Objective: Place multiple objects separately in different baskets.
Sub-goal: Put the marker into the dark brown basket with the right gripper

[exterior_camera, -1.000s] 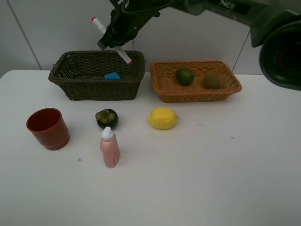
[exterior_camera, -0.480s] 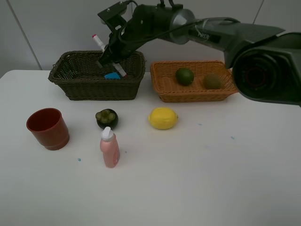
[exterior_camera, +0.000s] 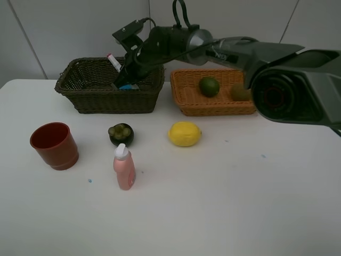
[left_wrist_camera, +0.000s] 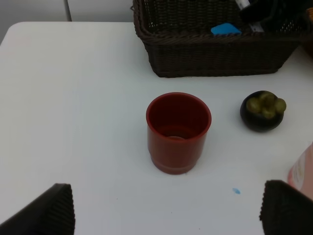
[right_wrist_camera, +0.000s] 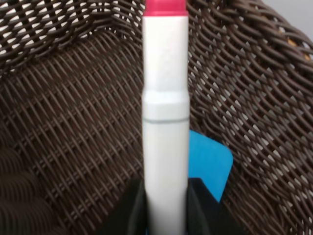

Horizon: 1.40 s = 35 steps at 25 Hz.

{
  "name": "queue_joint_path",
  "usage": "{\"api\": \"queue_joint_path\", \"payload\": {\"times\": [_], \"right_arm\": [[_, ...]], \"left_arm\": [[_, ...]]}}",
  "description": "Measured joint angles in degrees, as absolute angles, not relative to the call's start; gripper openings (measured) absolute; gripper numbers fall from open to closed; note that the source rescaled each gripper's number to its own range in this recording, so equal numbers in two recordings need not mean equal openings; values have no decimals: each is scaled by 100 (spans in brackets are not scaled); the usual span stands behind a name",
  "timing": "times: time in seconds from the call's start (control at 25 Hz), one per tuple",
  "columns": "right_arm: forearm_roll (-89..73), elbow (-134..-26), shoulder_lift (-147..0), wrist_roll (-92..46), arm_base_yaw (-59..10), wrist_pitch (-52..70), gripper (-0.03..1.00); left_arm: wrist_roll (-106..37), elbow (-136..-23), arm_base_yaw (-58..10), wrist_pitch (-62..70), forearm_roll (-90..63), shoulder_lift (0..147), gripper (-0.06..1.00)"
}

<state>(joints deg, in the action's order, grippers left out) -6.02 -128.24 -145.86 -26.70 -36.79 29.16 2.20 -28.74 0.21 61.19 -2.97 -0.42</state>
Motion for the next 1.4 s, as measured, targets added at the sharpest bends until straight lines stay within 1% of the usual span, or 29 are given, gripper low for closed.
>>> {"api": "queue_joint_path", "payload": {"times": [0.32,0.4,0.44,0.48,0.52,0.6,0.64,0.68,0.72,0.8,0.96,1.4], "right_arm": [[-679,-12824,-14586,-2670,-3679,2911,0],[-733,-12824,-14586,-2670,-3679,2911,5],[-734,-12824,-14586,-2659,-3679,2911,13],[-739,-12824,-14586,-2628,-3679,2911,24],[-738,-12824,-14586,-2581,-3679,2911,43],[-738,-12824,-14586,-2468,-3679,2889,73],[-732,-12824,-14586,-2454,-3679,2868,84],[-727,-12824,-14586,-2436,-3679,2854,91],[-727,-12824,-14586,-2431,-3679,2854,94],[-727,-12824,-14586,-2418,-3679,2868,98],[-727,-12824,-14586,-2416,-3679,2925,100],[-463,-12824,-14210,-2411,-3679,3353,100]], "left_arm": [[220,-2874,21,6119,-297,-42,98],[220,-2874,21,6119,-297,-42,98],[220,-2874,21,6119,-297,-42,98],[220,-2874,21,6119,-297,-42,98],[220,-2874,21,6119,-297,-42,98],[220,-2874,21,6119,-297,-42,98],[220,-2874,21,6119,-297,-42,98],[220,-2874,21,6119,-297,-42,98],[220,-2874,21,6119,-297,-42,98],[220,-2874,21,6119,-297,-42,98],[220,-2874,21,6119,-297,-42,98],[220,-2874,21,6119,-297,-42,98]]}}
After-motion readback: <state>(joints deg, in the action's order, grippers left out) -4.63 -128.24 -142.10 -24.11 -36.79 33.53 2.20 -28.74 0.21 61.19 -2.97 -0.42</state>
